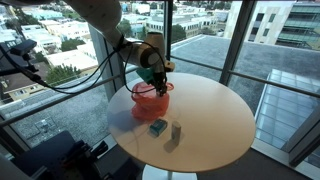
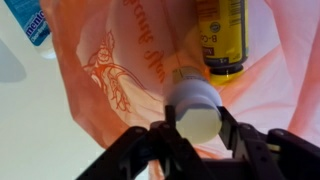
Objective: Remove the white bottle from the plastic and put it on the table
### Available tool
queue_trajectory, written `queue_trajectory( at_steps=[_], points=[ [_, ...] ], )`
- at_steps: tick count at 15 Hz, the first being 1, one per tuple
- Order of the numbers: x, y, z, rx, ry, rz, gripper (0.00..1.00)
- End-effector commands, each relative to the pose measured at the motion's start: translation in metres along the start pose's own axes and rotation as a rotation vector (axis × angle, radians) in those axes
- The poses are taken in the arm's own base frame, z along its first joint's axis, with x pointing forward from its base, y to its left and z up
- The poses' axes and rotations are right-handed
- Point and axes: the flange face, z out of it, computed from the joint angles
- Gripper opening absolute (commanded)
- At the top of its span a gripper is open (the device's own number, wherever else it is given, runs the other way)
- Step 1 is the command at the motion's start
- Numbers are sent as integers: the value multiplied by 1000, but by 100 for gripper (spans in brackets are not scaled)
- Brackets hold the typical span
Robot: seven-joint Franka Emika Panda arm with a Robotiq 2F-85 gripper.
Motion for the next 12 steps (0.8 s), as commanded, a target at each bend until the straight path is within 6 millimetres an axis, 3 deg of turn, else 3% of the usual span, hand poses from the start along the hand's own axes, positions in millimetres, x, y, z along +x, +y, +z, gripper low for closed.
queue_trajectory(
  at_steps=[1, 12],
  points=[
    [9, -7, -22, -10, 16, 17, 19],
    [24, -10, -77, -4, 16, 32, 19]
  ],
)
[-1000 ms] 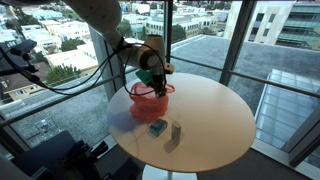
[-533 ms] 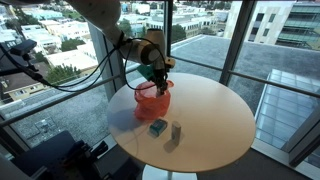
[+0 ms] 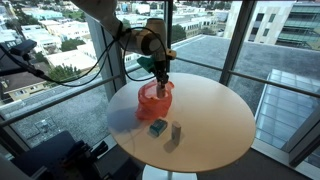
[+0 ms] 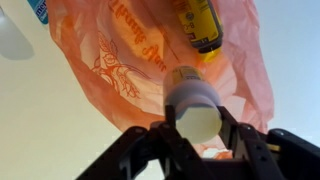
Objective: Remove the white bottle from the plastic and put it on the table
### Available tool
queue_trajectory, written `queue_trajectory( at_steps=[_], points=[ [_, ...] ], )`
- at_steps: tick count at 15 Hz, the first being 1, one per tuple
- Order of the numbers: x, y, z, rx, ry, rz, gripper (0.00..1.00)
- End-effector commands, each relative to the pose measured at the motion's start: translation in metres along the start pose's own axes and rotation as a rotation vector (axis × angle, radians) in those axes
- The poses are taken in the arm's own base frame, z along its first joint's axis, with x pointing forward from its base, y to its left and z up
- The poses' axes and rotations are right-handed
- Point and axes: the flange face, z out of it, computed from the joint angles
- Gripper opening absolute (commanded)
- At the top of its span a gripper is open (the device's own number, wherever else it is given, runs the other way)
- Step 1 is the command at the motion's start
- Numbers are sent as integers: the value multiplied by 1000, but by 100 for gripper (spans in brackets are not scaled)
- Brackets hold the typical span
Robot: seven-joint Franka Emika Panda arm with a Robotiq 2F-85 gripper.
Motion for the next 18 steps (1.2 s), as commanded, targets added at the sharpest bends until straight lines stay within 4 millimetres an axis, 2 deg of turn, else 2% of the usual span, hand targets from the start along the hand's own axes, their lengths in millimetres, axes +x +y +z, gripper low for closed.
queue_trajectory(
  at_steps=[1, 5, 10, 14, 18],
  points=[
    [10, 2, -32, -15, -1, 35, 19],
    [23, 7, -59, -9, 10, 67, 19],
    [42, 24, -90, -1, 38, 149, 19],
    [56, 44, -103, -2, 62, 221, 19],
    [63, 68, -104, -11, 74, 286, 19]
  ],
)
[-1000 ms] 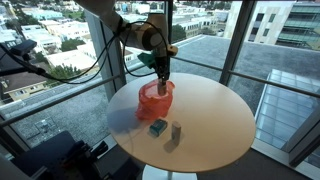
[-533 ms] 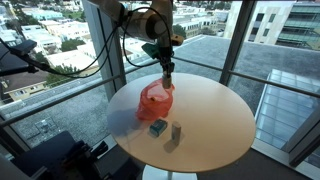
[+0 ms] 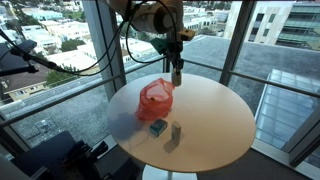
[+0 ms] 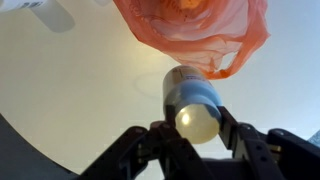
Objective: Remove the white bottle from the plastic and put it on the table
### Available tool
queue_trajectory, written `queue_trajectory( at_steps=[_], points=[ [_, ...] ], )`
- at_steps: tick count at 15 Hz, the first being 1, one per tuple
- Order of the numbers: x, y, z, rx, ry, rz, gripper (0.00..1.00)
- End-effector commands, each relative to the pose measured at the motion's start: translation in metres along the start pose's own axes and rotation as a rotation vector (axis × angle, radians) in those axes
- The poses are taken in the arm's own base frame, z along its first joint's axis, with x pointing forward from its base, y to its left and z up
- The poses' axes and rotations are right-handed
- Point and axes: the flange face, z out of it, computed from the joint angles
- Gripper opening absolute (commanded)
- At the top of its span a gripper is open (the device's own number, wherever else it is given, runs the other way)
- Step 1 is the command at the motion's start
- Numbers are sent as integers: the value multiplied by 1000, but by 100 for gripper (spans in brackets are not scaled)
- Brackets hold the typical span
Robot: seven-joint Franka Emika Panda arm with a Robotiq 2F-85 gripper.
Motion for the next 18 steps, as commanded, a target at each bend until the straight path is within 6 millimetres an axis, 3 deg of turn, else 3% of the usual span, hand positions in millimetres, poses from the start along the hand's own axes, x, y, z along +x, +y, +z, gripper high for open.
queue_trajectory(
  at_steps=[1, 5, 9, 18],
  points=[
    [11, 19, -9, -19, 1, 70, 19],
    [20, 46, -1, -34, 1, 134, 19],
    [20, 72, 19, -51, -16, 176, 19],
    [-7, 100, 73, -72, -48, 168, 19]
  ],
)
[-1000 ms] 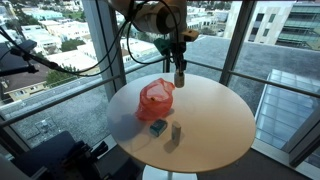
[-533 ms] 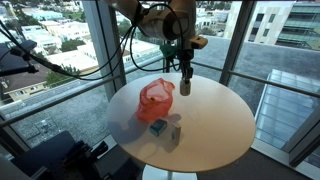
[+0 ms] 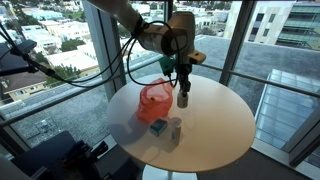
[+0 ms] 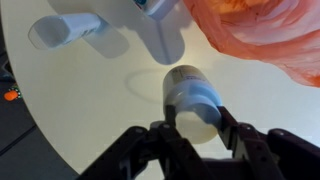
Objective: Remove the white bottle from the plastic and put it on the table
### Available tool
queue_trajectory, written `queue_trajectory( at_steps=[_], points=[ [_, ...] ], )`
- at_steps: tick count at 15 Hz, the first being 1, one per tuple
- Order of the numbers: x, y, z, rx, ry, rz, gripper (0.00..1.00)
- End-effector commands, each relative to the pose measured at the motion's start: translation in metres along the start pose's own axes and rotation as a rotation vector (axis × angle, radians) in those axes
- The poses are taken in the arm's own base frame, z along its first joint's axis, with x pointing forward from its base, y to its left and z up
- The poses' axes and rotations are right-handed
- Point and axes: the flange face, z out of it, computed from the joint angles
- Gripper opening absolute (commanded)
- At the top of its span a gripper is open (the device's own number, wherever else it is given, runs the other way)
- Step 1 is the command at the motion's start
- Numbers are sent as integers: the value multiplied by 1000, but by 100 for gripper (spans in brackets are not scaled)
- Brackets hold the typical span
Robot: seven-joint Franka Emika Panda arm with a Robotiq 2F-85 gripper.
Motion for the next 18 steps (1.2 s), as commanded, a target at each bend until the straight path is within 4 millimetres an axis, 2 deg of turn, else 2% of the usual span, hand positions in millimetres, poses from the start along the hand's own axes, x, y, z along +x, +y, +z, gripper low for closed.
queue_trajectory(
  at_steps=[1, 10, 15, 16, 17, 18],
  points=[
    [-9, 9, 17, 4, 6, 3, 19],
    [-27, 29, 74, -32, -22, 0, 19],
    [-30, 34, 90, -46, -34, 0, 19],
    [-30, 34, 92, -48, -37, -1, 69],
    [-30, 34, 91, -46, -37, -2, 70],
    [-31, 33, 90, -45, -42, -7, 77]
  ],
)
